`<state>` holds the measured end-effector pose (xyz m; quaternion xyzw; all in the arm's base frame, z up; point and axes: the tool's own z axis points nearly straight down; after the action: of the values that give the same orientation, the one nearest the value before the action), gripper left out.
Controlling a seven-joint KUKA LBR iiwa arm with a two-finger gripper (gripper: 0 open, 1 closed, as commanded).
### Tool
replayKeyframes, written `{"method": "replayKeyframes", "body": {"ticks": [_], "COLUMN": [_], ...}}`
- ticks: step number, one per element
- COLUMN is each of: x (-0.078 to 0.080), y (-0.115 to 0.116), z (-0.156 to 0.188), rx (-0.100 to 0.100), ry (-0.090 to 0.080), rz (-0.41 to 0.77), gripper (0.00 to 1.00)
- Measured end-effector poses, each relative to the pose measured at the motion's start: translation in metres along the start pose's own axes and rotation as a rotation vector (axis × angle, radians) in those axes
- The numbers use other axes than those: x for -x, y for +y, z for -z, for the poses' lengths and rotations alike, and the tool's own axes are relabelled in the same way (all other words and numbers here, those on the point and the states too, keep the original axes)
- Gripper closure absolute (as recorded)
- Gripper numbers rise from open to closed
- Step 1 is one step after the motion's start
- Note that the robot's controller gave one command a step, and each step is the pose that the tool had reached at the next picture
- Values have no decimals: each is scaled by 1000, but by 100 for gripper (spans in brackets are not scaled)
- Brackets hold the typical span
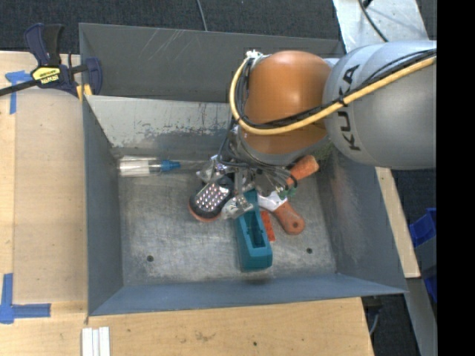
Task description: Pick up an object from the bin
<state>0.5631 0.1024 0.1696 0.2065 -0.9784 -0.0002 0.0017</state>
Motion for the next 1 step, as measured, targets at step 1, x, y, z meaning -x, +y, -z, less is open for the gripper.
{"method": "replayKeyframes", "body": {"ticks": [1], "x": [-1], "y": [-3], "z": [28], "rx": [-2], "ry": [-11], "rz": [15], "gripper": [100]}}
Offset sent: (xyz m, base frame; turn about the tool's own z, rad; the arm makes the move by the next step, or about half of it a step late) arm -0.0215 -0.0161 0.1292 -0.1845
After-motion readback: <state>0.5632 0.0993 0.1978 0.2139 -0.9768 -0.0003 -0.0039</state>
